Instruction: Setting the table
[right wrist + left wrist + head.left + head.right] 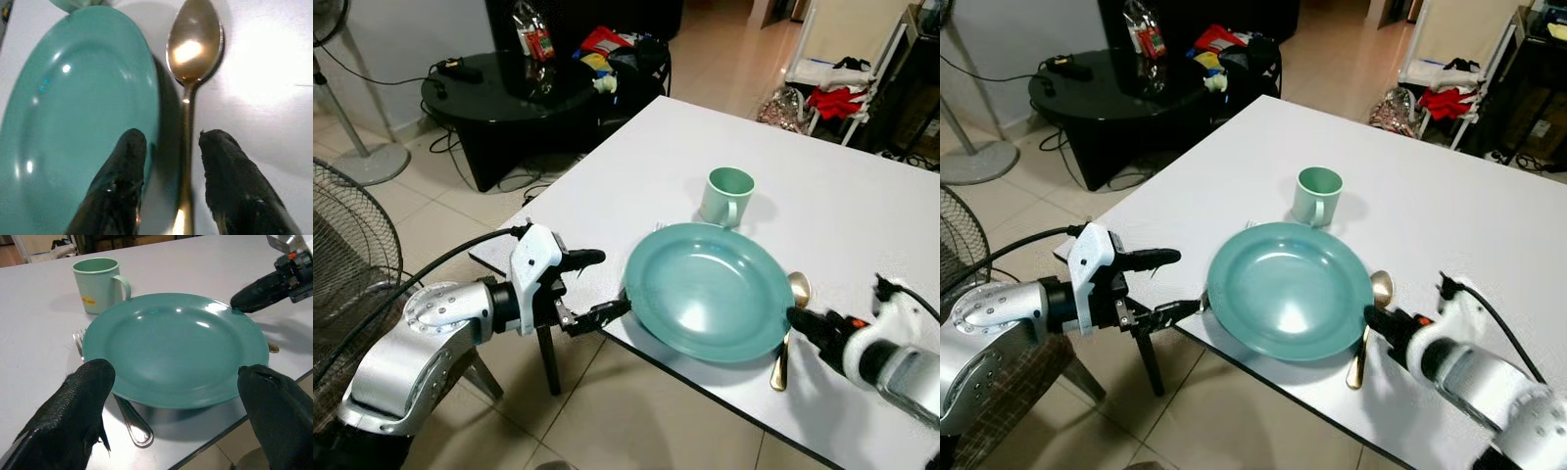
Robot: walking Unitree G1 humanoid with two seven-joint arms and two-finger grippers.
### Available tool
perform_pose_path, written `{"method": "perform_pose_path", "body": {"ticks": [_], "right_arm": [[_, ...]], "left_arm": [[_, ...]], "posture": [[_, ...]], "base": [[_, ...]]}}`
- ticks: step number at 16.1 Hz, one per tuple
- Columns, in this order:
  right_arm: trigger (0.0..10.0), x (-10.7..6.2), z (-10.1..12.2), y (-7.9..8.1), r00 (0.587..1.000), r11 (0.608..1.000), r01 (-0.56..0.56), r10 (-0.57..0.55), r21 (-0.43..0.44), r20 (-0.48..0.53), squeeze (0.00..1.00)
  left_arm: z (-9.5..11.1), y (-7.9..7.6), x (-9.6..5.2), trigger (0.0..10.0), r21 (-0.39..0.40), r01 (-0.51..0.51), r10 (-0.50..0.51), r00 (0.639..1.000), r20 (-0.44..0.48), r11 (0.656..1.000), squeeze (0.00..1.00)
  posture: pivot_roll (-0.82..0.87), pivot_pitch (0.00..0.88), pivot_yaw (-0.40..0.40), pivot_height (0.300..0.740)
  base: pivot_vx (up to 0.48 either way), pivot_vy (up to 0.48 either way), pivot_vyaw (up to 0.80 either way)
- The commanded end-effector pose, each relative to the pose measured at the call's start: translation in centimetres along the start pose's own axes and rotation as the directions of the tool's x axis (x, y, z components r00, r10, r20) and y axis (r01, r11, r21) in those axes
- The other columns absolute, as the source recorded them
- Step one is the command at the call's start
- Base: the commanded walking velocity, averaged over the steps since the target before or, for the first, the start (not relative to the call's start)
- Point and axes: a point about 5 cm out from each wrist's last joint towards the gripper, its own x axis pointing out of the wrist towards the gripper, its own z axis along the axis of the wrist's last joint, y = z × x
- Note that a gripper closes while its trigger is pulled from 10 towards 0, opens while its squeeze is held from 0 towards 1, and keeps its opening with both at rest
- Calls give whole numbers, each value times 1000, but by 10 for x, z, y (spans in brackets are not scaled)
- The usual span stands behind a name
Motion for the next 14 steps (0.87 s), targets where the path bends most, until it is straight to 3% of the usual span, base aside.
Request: {"method": "perform_pose_path", "body": {"ticks": [1, 3, 4, 7, 8, 9, 11, 12, 14], "right_arm": [[10000, -8, 3, 4, 1000, 999, -14, 15, -48, 24, 1000], [10000, -21, 9, 4, 998, 992, -39, 46, -123, 53, 1000], [10000, -32, 14, 10, 992, 976, -91, 106, -200, 65, 0], [10000, -52, 25, 44, 945, 906, -195, 276, -376, 175, 0], [10000, -58, 18, 67, 906, 844, -221, 364, -489, 218, 0], [10000, -58, 6, 79, 888, 802, -238, 409, -548, 212, 0], [10000, -40, -11, 97, 861, 802, -217, 425, -556, 278, 0], [10000, -33, -16, 102, 862, 805, -206, 418, -557, 285, 0], [10000, -22, -25, 101, 865, 827, -158, 380, -540, 329, 0]], "left_arm": [[4, 0, -2, 10000, 15, 4, -4, 1000, 2, 1000, 0], [5, 0, -3, 10000, 16, 0, 0, 1000, 4, 1000, 0], [7, 2, -4, 10000, 17, -14, 14, 1000, 17, 1000, 0], [11, 7, -9, 10000, -28, -128, 130, 989, 72, 991, 0], [11, 5, -12, 10000, -34, -189, 191, 978, 87, 981, 0], [9, 5, -15, 10000, -45, -255, 258, 962, 94, 966, 0], [8, 10, -24, 10000, -88, -472, 480, 869, 124, 877, 0], [9, 11, -26, 10000, -105, -532, 543, 830, 131, 840, 0], [9, 8, -25, 10000, -99, -553, 562, 818, 122, 827, 0]], "posture": [[-4, 0, -6, 740], [-10, 0, 2, 740], [-14, 0, 13, 740], [-17, 0, 29, 740], [-15, 0, 35, 740], [-8, 0, 33, 740], [4, 0, 34, 740], [13, 0, 35, 740], [21, 0, 33, 740]], "base": [[0, 0, 0], [0, 0, 0], [0, 0, 0], [0, 0, 0], [0, 0, 0], [0, 0, 0], [0, -178, 0], [0, -461, 0], [0, -480, 0]]}}
